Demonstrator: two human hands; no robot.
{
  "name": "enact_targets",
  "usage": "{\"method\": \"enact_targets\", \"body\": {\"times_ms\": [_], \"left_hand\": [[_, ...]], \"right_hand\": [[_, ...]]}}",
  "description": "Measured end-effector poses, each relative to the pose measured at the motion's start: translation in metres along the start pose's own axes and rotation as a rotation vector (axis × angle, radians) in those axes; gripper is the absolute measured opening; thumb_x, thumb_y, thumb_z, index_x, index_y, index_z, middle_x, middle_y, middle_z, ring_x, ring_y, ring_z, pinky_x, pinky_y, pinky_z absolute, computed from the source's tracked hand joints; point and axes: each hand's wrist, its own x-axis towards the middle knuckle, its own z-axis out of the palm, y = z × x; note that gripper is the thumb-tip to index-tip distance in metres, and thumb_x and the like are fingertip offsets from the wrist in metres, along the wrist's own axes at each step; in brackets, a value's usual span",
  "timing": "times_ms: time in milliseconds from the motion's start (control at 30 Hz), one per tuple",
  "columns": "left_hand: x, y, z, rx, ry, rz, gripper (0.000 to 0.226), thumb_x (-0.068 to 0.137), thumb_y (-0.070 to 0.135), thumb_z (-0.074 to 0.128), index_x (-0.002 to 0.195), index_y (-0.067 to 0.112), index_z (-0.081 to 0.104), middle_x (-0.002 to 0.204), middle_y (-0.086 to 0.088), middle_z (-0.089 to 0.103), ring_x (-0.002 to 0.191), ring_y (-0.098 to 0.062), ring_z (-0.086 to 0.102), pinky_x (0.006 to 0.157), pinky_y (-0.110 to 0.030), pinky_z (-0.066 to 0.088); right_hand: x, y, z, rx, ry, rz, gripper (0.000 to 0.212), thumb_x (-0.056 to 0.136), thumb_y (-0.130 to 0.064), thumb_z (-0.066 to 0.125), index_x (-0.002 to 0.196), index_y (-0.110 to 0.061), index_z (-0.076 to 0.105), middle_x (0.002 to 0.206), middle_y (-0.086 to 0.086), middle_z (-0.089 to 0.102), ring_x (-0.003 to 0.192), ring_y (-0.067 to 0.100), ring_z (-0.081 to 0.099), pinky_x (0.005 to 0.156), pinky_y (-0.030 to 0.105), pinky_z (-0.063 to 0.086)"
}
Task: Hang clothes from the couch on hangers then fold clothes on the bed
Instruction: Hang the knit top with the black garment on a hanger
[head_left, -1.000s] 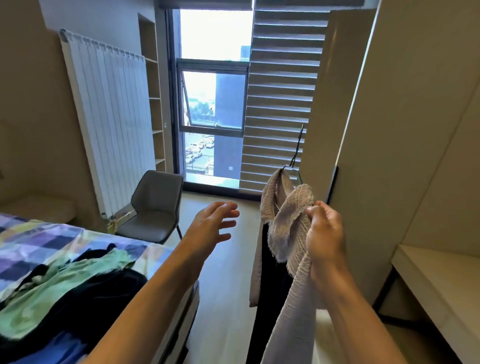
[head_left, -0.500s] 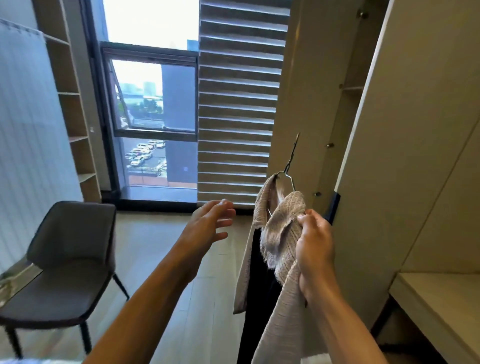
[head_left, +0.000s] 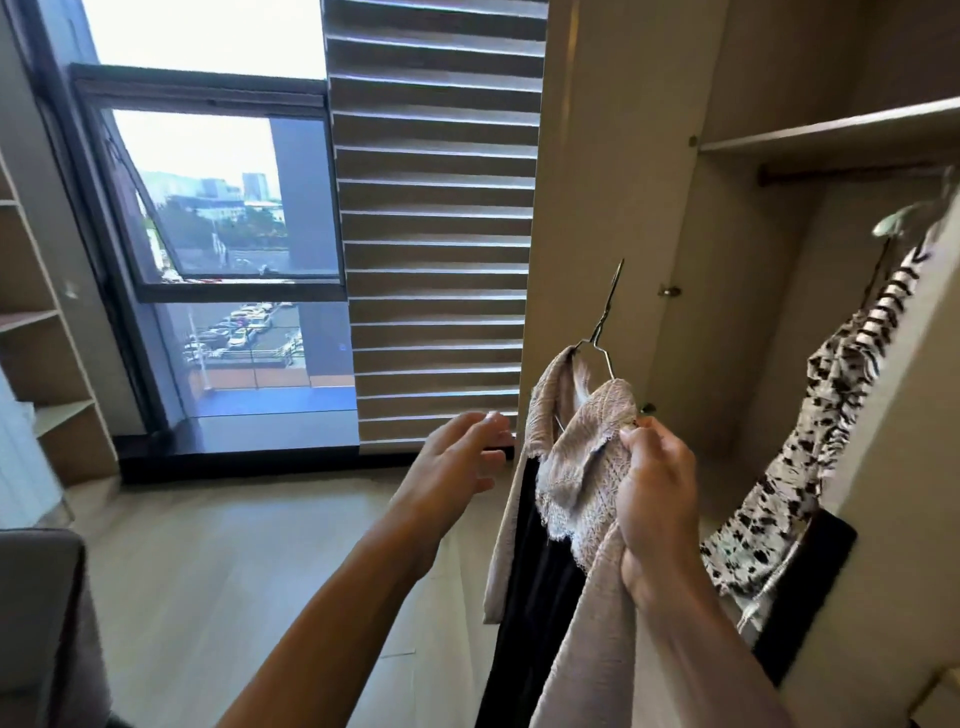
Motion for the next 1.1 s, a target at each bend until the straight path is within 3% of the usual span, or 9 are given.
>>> {"method": "enact_targets", "body": {"times_ms": [500,533,567,600,633,700,900,1000,1100], "left_hand": [[0.398,-0.043,0.042,-0.142,-0.369,0.026,0.025,0.103,0.029,0.05,0.108,0.014,0.07,0.104,-0.001,0.073,0.098,-0.016,0.065,0.089,-0.033,0.048],[0.425,-0.044,0.047,-0.141,-0.4,0.022,0.024,0.102,0.029,0.051,0.106,0.016,0.071,0.104,-0.001,0.073,0.098,-0.017,0.065,0.09,-0.034,0.048],[0.452,-0.044,0.053,-0.142,-0.427,0.014,0.024,0.102,0.029,0.051,0.105,0.016,0.071,0.103,-0.001,0.073,0.098,-0.017,0.064,0.09,-0.035,0.048],[0.477,-0.043,0.06,-0.149,-0.461,0.013,0.025,0.102,0.029,0.051,0.106,0.015,0.071,0.103,-0.002,0.072,0.098,-0.018,0.064,0.088,-0.034,0.048],[0.504,-0.041,0.068,-0.158,-0.497,0.01,0.026,0.102,0.028,0.051,0.108,0.012,0.07,0.103,-0.003,0.071,0.097,-0.018,0.063,0.086,-0.032,0.048],[0.553,-0.036,0.087,-0.167,-0.561,0.004,0.03,0.103,0.025,0.05,0.115,0.004,0.067,0.105,-0.007,0.068,0.096,-0.02,0.061,0.079,-0.028,0.046],[0.686,-0.036,0.163,-0.139,-0.74,0.021,0.052,0.079,0.046,0.059,0.115,0.01,0.069,0.119,-0.013,0.071,0.101,-0.023,0.065,0.089,-0.034,0.049],[0.73,-0.036,0.205,-0.127,-0.769,0.035,0.049,0.074,0.049,0.062,0.108,0.017,0.073,0.116,-0.011,0.072,0.112,-0.031,0.065,0.098,-0.043,0.051],[0.783,-0.042,0.257,-0.149,-0.819,0.066,0.049,0.064,0.061,0.066,0.098,0.028,0.078,0.112,-0.004,0.074,0.111,-0.028,0.067,0.105,-0.051,0.049]], "right_hand": [[0.299,0.128,0.104,-0.089,0.303,-0.039,0.028,0.102,-0.004,0.046,0.078,0.012,0.043,0.054,0.004,0.042,0.055,0.017,0.035,0.044,0.023,0.034],[0.318,0.133,0.111,-0.087,0.347,-0.026,0.023,0.102,-0.001,0.044,0.087,0.017,0.042,0.057,0.018,0.039,0.076,0.0,0.037,0.044,0.027,0.036],[0.337,0.137,0.117,-0.081,0.403,-0.018,0.018,0.102,0.0,0.044,0.096,0.018,0.043,0.072,0.028,0.04,0.105,0.022,0.042,0.044,0.03,0.038],[0.356,0.14,0.123,-0.094,0.445,-0.016,0.016,0.102,0.001,0.045,0.099,0.016,0.042,0.087,0.027,0.04,0.086,-0.001,0.038,0.044,0.03,0.039],[0.378,0.145,0.128,-0.117,0.48,-0.015,0.014,0.102,0.001,0.045,0.101,0.015,0.042,0.092,0.025,0.04,0.103,0.036,0.034,0.044,0.03,0.039],[0.422,0.152,0.132,-0.183,0.536,-0.022,0.02,0.101,0.0,0.048,0.102,0.019,0.041,0.075,0.03,0.036,0.055,0.032,0.031,0.042,0.025,0.036],[0.554,0.167,0.121,-0.209,0.696,-0.039,0.032,0.101,-0.006,0.05,0.114,0.023,0.044,0.078,0.04,0.034,0.065,0.047,0.031,0.05,0.051,0.027],[0.609,0.175,0.104,-0.256,0.738,-0.045,0.033,0.1,-0.009,0.052,0.113,0.02,0.046,0.081,0.041,0.038,0.06,0.029,0.034,0.047,0.035,0.033],[0.678,0.196,0.076,-0.227,0.774,-0.07,0.031,0.099,-0.01,0.051,0.11,0.018,0.043,0.103,0.044,0.045,0.112,0.038,0.045,0.057,0.042,0.05]]}}
